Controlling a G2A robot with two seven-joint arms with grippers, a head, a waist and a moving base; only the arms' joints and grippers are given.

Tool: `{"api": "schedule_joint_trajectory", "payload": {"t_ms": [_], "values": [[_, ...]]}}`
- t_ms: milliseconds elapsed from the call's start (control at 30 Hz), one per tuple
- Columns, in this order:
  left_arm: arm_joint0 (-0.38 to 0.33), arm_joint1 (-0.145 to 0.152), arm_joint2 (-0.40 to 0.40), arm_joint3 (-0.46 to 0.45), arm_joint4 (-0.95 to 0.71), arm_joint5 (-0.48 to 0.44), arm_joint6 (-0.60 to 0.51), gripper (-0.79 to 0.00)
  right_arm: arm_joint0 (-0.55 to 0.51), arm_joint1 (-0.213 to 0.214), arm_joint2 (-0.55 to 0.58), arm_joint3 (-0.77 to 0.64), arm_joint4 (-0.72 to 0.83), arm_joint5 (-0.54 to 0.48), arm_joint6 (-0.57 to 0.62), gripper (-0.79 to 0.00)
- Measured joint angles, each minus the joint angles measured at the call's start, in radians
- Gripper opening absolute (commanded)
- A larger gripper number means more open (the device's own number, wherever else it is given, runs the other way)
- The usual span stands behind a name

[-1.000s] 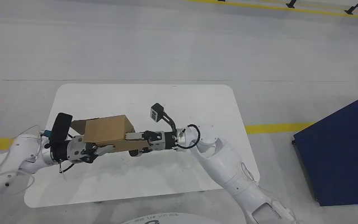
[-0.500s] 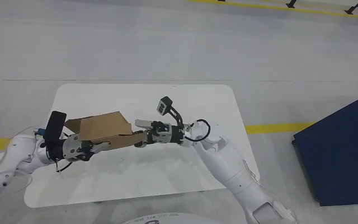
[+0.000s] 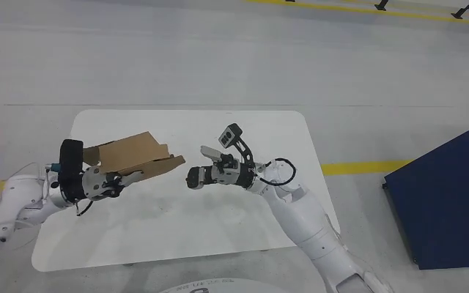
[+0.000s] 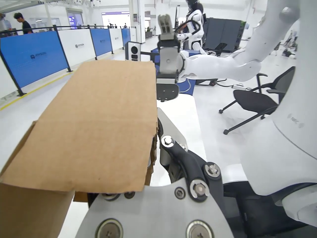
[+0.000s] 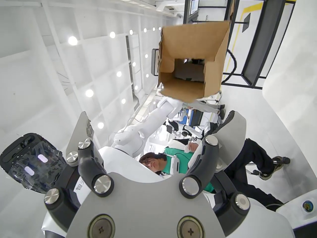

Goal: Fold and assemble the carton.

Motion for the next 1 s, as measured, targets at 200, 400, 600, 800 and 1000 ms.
{"api": "schedule_joint_trajectory", "payload": {"t_ms": [200,400,600,800,1000], "values": [[0.043,-0.004,-0.041,-0.073,0.018,0.203,-0.098,-0.785,0.048,-0.009,-0.089,0.028,-0.108,0.094,-0.078,0.000],[0.083,-0.006,-0.073,-0.142,0.091,0.325,-0.166,-0.785,0.099,-0.020,-0.137,0.060,-0.118,0.117,-0.135,0.000],[0.123,-0.005,-0.106,-0.183,0.140,0.361,-0.186,-0.785,0.144,-0.032,-0.164,0.106,-0.083,0.138,-0.175,0.000],[0.158,-0.003,-0.141,-0.194,0.161,0.344,-0.172,-0.785,0.168,-0.038,-0.196,0.135,-0.093,0.165,-0.184,0.000],[0.178,-0.006,-0.165,-0.203,0.210,0.310,-0.153,-0.785,0.186,-0.043,-0.209,0.147,-0.088,0.184,-0.188,0.000]]}}
